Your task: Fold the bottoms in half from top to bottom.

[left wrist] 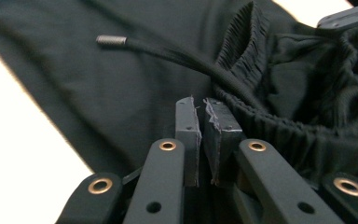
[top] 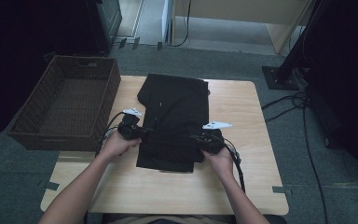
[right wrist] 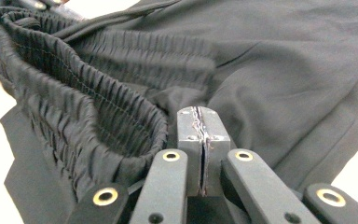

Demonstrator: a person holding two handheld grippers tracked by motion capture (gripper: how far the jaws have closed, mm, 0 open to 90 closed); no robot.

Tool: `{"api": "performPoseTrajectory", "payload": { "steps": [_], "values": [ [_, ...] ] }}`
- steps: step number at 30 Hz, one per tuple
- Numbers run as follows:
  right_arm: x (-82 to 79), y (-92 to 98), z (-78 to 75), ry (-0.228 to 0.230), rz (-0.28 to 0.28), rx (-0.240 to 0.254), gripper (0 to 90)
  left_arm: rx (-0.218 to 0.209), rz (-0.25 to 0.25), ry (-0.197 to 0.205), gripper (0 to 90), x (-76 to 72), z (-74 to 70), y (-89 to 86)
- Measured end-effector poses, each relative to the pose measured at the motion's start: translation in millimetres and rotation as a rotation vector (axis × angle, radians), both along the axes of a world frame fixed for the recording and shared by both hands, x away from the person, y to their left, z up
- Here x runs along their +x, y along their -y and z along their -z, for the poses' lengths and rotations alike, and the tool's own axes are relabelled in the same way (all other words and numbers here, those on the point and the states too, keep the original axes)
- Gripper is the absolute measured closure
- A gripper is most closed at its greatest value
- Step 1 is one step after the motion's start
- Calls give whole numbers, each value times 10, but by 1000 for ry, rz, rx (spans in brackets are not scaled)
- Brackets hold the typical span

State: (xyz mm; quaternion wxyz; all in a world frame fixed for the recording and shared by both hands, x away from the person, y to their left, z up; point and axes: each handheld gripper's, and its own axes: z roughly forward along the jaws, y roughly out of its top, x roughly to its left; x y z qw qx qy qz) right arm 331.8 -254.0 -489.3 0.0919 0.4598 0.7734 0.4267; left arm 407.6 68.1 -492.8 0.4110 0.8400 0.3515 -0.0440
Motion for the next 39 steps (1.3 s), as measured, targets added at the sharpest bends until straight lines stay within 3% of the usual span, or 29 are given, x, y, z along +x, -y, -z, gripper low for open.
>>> {"api": "performPoseTrajectory", "payload": {
  "steps": [1, 7, 12, 19, 21, 22, 24, 29, 32, 36, 39],
  "values": [
    [-47, -7, -7, 4, -8, -4, 888, -22, 26, 7, 838, -60, -31, -1],
    [-206, 75, -64, 27, 3, 14, 876, -12, 87, 27, 819, -287, -81, -4],
    [-167, 140, -70, 29, 35, 15, 876, -29, 104, 25, 809, -416, -78, -37],
    [-66, 95, 53, 18, 47, 5, 866, -27, 91, 33, 800, -422, -59, -62],
    [-39, 74, 91, 11, 49, 20, 863, -33, 101, 25, 810, -427, -58, -52],
    [-20, 46, 108, 14, 46, 35, 858, -33, 144, 25, 827, -462, -52, -26],
    [-16, 34, 113, 14, 45, 36, 855, -35, 154, 28, 808, -487, -46, -16],
    [-65, -39, 110, 8, 32, 28, 849, -38, 127, 29, 785, -543, -37, -58],
    [-121, -76, 85, 5, 15, 24, 849, -21, 63, 38, 783, -508, -42, -91],
    [-277, -111, 49, 13, -25, 10, 852, -12, 17, 54, 766, -455, -57, -118],
    [-448, -85, 54, -8, -52, -8, 849, 5, -9, 70, 732, -399, -68, -133]
  ]
}}
